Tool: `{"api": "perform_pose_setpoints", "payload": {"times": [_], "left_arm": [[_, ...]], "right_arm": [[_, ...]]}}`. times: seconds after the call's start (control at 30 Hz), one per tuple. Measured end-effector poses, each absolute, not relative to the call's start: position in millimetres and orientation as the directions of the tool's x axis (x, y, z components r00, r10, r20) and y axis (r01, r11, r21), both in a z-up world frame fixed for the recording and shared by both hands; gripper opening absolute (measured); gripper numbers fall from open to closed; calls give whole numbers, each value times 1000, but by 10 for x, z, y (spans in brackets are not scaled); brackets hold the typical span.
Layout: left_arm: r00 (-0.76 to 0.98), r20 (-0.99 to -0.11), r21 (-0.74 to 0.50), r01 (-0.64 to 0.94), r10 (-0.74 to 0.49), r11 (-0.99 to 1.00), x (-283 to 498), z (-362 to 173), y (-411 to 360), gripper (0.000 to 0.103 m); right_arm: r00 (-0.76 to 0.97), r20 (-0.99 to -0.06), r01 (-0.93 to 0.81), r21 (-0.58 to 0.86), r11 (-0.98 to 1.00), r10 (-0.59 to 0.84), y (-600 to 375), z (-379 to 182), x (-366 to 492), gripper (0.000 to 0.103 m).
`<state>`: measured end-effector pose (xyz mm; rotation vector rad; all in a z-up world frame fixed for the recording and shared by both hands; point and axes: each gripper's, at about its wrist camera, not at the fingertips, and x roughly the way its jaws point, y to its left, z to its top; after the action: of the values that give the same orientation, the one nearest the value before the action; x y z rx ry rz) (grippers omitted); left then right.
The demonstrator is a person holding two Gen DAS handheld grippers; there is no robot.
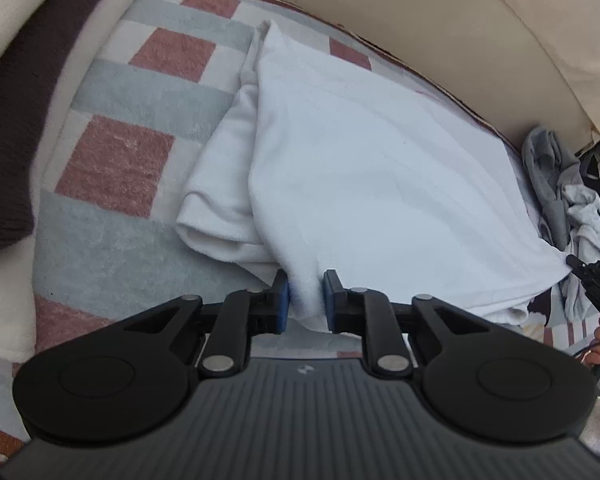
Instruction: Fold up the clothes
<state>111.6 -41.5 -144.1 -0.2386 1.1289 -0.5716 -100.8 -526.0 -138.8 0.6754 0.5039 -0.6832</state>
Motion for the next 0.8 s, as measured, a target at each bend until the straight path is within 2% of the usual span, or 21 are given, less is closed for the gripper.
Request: {"api": "perform_pose_setpoints", "payload": {"times": [0.17, 0.3, 0.37, 0.5, 0.67, 0.8], "left_arm": [[299, -781, -467, 305, -549, 830, 1097, -1375, -357, 17], [281, -788, -474, 292, -548, 831, 1079, -1367, -366, 17], [262, -817, -427, 326, -514, 844, 1040, -1319, -446, 18], [347, -820, -296, 425, -456, 855, 896, -1151, -638, 18], [414, -782, -240, 490, -466, 838, 846, -1100, -782, 21], [347, -829, -255, 462, -438, 850, 978, -1266, -922, 23]], "right_arm": [[605, -675, 753, 313, 579, -422, -5228, -1439, -941, 8], [584, -700, 771, 319, 551, -412, -5282, -1490, -973, 9], [577, -708, 778, 323, 540, -408, -5295, -1502, -990, 9], [570, -720, 783, 329, 528, -396, -5293, -1523, -1003, 9], [567, -727, 781, 324, 534, -388, -5288, -1535, -975, 9], [566, -733, 781, 331, 529, -377, -5300, -1560, -973, 9]]}}
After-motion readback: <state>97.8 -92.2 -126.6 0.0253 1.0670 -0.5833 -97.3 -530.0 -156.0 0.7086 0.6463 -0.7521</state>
